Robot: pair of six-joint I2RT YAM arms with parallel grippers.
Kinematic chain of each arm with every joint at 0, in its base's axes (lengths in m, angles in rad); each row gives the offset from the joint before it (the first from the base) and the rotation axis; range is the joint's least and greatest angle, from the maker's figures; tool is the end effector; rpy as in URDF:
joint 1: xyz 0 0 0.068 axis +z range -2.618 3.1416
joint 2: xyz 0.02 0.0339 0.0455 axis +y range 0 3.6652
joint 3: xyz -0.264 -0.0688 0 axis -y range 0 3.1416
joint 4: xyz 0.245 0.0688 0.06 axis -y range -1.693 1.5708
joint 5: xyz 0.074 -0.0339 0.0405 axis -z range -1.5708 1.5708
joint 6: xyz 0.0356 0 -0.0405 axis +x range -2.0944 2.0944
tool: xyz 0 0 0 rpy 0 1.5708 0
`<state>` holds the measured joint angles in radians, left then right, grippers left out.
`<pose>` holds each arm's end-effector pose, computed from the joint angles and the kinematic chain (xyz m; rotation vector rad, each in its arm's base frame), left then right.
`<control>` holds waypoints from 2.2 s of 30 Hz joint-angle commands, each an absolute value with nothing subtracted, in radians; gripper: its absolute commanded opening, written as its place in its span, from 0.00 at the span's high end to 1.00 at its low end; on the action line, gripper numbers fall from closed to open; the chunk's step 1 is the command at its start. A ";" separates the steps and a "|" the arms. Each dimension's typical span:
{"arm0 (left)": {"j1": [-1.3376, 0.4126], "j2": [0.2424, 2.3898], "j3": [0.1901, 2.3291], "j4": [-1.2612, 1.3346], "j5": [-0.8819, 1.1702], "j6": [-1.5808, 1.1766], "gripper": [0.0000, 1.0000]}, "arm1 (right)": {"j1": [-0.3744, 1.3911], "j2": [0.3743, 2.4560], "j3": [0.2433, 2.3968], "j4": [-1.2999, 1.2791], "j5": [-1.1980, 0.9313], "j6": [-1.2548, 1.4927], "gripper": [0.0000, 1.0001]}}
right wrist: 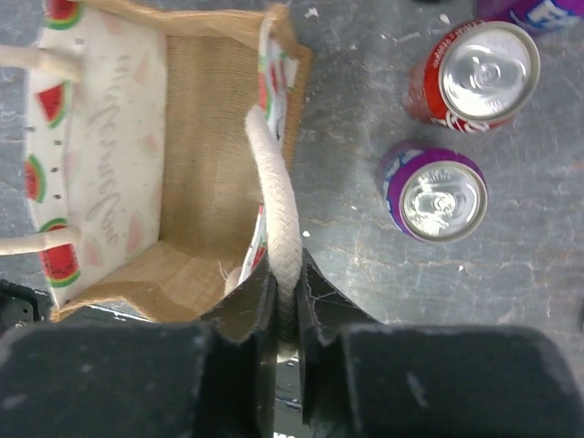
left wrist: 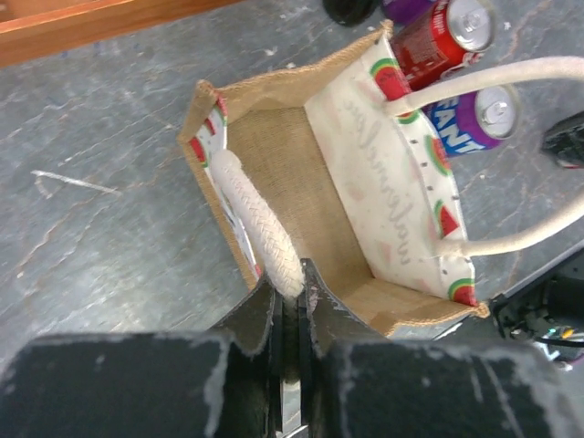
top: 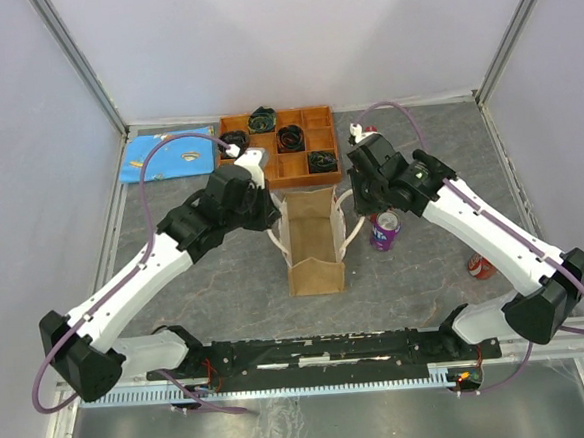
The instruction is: Place the beverage into the canvas bag
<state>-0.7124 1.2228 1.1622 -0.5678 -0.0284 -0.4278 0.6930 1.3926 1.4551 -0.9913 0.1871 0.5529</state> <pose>0.2026 -0.1736 0.3423 0.3051 2.2449 -0.5959 0.2191 0.1733 0.3612 -0.0972 2.4987 0.2944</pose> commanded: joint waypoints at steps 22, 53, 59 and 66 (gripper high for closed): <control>-0.619 0.938 0.892 -0.623 -0.234 -0.200 0.97 | 0.571 1.254 1.265 -1.094 0.376 0.453 1.00; -0.602 1.021 1.112 -0.579 -0.004 -0.276 0.09 | 0.561 1.209 1.330 -0.840 0.043 0.402 0.19; -0.600 1.052 1.181 -0.562 0.051 -0.304 0.08 | 0.560 1.233 1.358 -0.805 -0.051 0.405 0.18; -0.593 1.066 1.218 -0.546 0.071 -0.327 0.09 | 0.560 1.211 1.373 -0.739 -0.015 0.420 0.04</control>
